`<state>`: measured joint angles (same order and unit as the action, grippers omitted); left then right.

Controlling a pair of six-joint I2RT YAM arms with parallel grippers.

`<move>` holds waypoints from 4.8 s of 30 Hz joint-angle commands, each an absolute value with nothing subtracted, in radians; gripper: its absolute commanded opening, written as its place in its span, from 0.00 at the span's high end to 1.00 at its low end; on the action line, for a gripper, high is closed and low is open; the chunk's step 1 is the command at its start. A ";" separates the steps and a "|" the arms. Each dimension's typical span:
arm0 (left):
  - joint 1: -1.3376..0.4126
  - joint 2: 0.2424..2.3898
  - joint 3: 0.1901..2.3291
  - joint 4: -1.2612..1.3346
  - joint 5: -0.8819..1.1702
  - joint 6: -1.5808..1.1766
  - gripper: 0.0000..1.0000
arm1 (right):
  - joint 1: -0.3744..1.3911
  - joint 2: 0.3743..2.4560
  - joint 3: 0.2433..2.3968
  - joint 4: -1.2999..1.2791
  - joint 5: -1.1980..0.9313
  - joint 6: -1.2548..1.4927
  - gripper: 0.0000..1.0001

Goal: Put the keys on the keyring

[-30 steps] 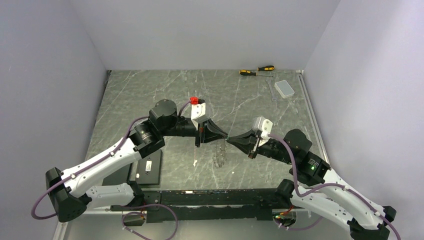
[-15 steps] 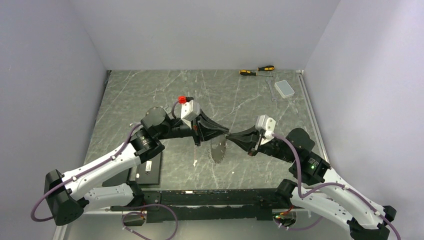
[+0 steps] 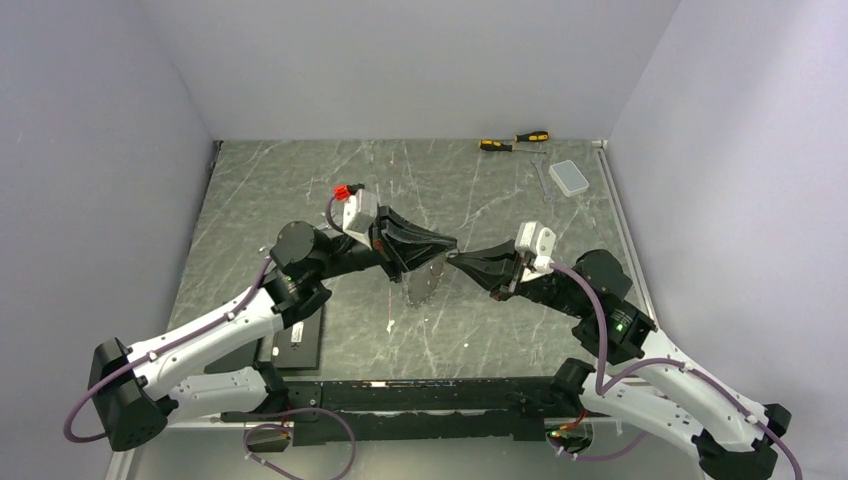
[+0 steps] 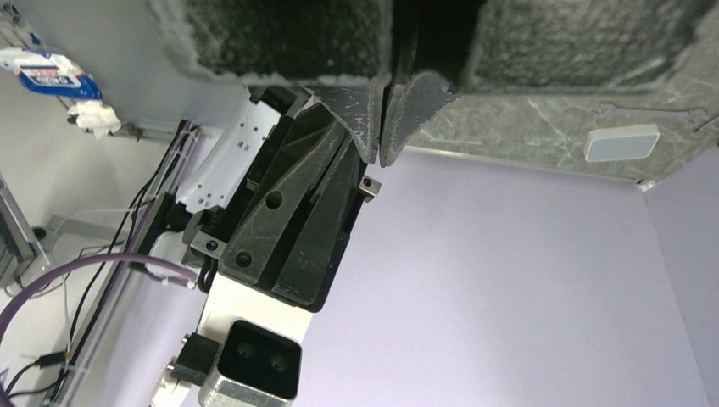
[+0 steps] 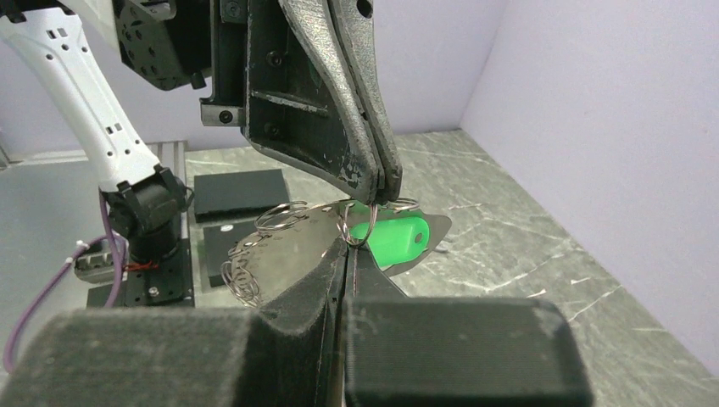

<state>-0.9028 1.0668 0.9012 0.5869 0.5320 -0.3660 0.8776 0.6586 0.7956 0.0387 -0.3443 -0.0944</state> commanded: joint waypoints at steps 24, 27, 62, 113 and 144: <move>-0.903 1.039 0.788 0.793 0.295 -0.470 1.00 | 0.879 0.683 0.937 -0.114 -0.363 -0.193 0.61; -0.898 1.041 0.778 0.813 0.307 -0.472 1.00 | 0.879 0.622 0.882 -0.122 -0.350 -0.139 0.57; -0.897 1.040 0.719 0.954 0.365 -0.522 1.00 | 0.878 0.721 0.834 0.139 -0.277 -0.040 0.89; -0.904 1.144 1.249 -0.411 0.715 0.225 0.67 | 0.882 0.770 1.051 -0.529 -0.473 -0.295 1.00; -0.996 1.229 1.328 -0.510 0.587 0.258 0.66 | 0.920 0.807 1.077 -0.552 -0.379 -0.312 1.00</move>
<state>-0.9771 1.2167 1.3029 -0.5541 0.5774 0.2497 0.9154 0.8055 1.0321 -0.6060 -0.3996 -0.3012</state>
